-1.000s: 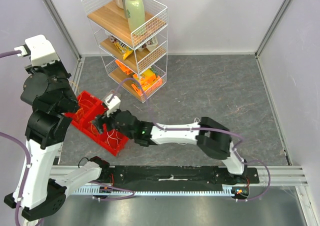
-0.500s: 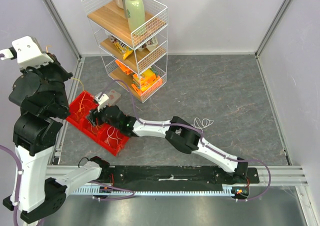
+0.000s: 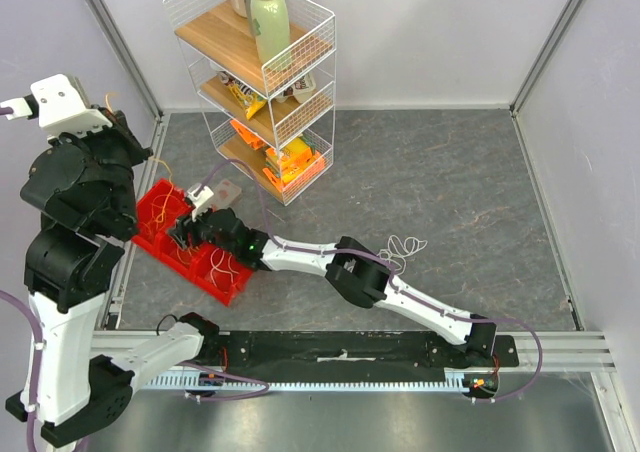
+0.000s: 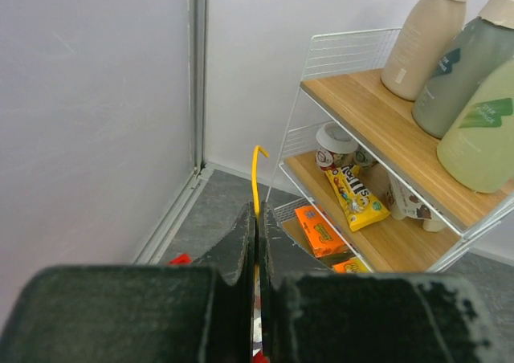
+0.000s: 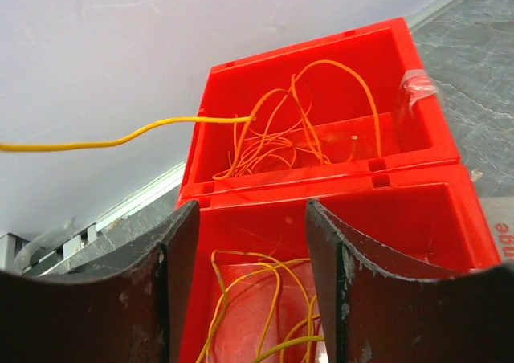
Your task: Untangle the cables
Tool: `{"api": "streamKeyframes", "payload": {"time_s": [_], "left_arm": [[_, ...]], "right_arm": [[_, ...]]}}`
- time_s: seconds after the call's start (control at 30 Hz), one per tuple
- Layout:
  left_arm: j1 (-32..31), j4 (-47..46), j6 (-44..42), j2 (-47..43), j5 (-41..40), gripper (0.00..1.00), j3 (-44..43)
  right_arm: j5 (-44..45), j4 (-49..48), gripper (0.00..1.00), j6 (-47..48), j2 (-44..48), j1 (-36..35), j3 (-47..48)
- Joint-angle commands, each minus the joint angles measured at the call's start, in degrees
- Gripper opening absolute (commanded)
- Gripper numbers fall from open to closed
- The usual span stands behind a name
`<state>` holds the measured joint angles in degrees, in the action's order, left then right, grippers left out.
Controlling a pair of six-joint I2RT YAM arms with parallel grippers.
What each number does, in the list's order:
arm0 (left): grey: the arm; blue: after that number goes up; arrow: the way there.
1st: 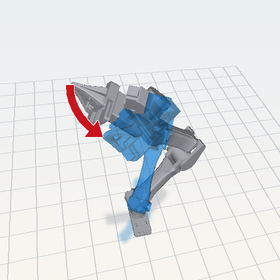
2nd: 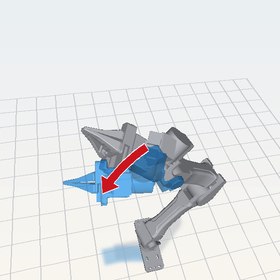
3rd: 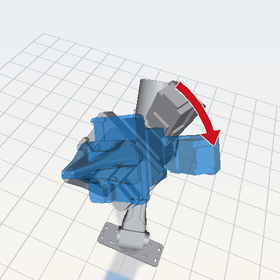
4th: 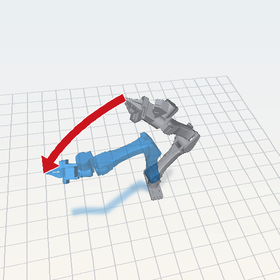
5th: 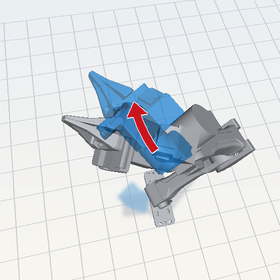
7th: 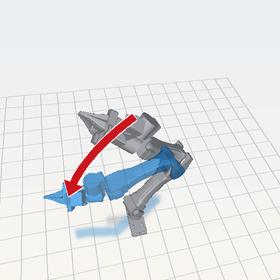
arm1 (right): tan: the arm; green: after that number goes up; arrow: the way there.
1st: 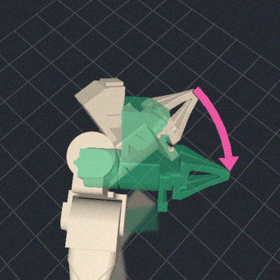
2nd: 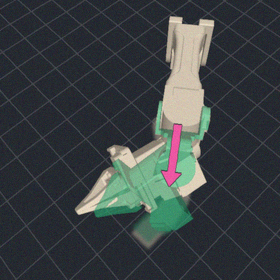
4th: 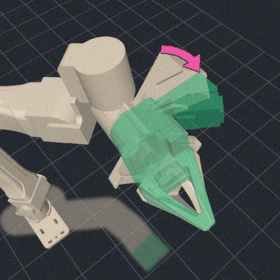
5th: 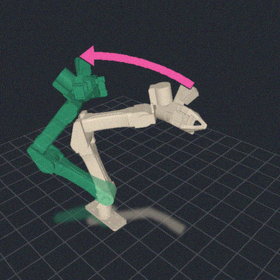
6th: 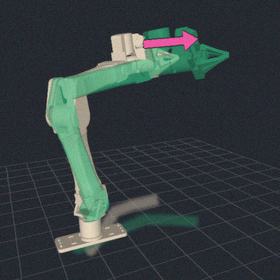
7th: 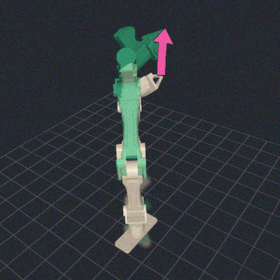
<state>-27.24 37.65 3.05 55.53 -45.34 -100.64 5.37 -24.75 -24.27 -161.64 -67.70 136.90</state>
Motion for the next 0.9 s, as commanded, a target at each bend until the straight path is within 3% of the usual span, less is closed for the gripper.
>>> {"api": "streamKeyframes", "payload": {"time_s": [0.0, 0.3, 0.43, 0.5, 0.73, 0.87], "left_arm": [[-0.09, -0.21, 3.27, -0.33, 2.27, 0.02, -2.19], [-0.18, 0.14, 13.73, -1.83, 11.49, 0.02, -4.38], [-0.18, 2.95, 16.37, -1.39, 10.80, 0.02, -6.85], [-0.18, 3.57, 16.81, -1.82, 11.06, 0.02, -7.02], [-0.09, 4.28, 14.10, -2.09, 9.84, 0.02, -8.87], [-0.09, 2.70, 6.99, -1.65, 6.33, 0.02, -12.12]], "right_arm": [[-2.29, -1.96, 0.63, 3.88, 0.80, -1.20, 1.44], [2.54, 0.94, 0.61, 4.77, 1.95, -0.94, 5.56], [6.57, 2.52, 0.51, 3.35, -1.47, -0.15, 10.75], [8.77, 2.25, 0.45, 4.40, -1.92, 0.11, 10.84], [10.28, 2.08, 0.01, 4.94, -4.82, 1.61, 13.04], [10.37, 1.81, 0.00, 4.76, -5.79, 1.70, 13.22]]}}
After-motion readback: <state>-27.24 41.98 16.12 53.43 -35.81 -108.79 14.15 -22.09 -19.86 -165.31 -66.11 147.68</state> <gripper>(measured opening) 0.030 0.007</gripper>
